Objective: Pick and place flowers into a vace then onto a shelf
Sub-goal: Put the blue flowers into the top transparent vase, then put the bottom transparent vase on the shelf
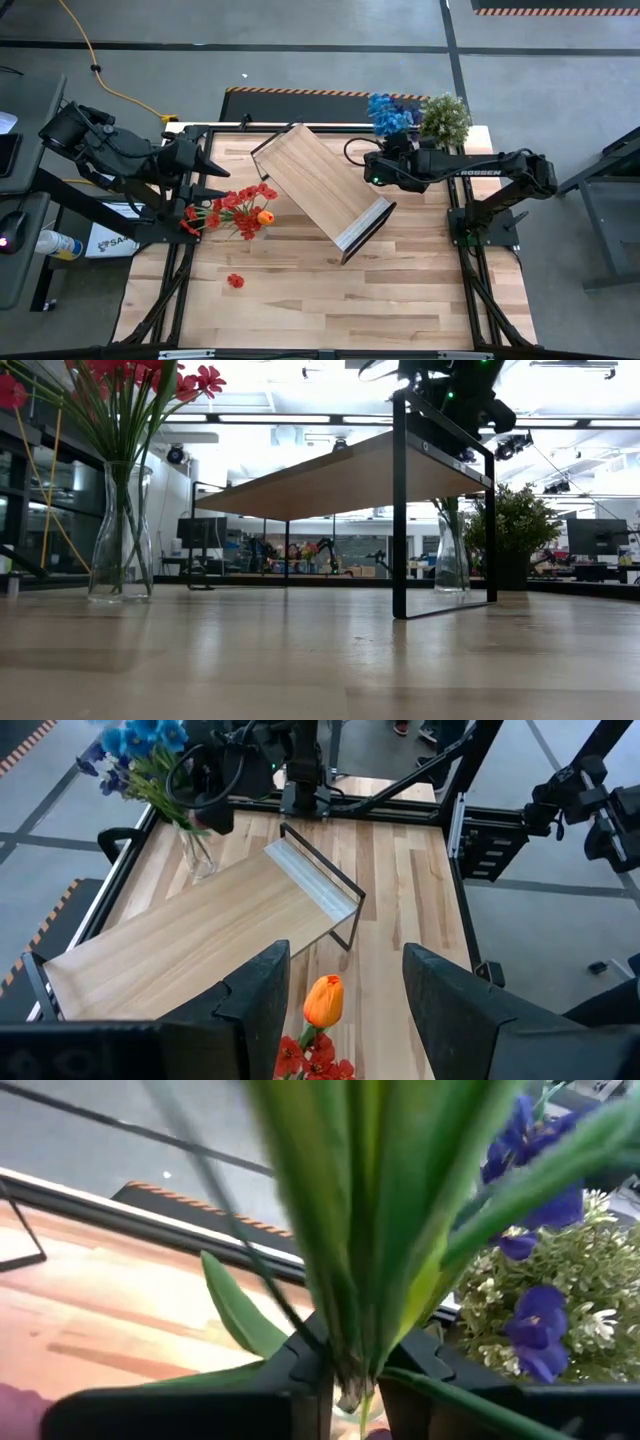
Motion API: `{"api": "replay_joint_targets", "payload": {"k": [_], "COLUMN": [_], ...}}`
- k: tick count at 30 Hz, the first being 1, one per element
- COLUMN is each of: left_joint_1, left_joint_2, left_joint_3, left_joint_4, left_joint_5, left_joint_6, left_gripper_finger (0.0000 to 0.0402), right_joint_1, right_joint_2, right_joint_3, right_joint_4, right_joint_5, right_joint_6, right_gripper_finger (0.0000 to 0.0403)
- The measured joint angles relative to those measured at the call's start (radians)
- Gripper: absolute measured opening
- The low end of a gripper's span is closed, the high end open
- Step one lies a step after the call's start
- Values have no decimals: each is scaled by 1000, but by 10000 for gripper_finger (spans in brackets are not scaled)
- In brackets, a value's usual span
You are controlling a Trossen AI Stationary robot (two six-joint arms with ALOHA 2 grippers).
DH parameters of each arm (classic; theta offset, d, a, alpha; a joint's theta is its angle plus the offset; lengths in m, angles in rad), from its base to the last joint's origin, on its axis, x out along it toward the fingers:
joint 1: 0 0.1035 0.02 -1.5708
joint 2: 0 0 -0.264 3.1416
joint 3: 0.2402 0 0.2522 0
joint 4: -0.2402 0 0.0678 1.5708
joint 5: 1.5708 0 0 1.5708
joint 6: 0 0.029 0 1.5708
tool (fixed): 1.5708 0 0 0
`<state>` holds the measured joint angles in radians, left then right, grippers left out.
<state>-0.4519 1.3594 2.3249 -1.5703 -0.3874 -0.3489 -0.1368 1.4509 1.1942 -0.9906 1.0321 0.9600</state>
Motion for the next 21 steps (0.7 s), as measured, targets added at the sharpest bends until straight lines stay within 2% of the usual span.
{"api": "replay_joint_targets", "payload": {"k": [10, 21], "left_joint_1": [0, 0], "left_joint_2": [0, 0], "left_joint_3": [0, 0], "left_joint_4": [0, 0], "left_joint_5": [0, 1], "left_joint_6": [0, 0], "left_gripper_finger": [230, 230], "right_joint_1": [0, 0], "right_joint_2": [0, 0], "right_joint_3": [1, 2], "right_joint_4": [-31, -142], "right_joint_5": [-67, -239], "right_joint_6": [0, 8], "right_gripper_finger": [118, 162]}}
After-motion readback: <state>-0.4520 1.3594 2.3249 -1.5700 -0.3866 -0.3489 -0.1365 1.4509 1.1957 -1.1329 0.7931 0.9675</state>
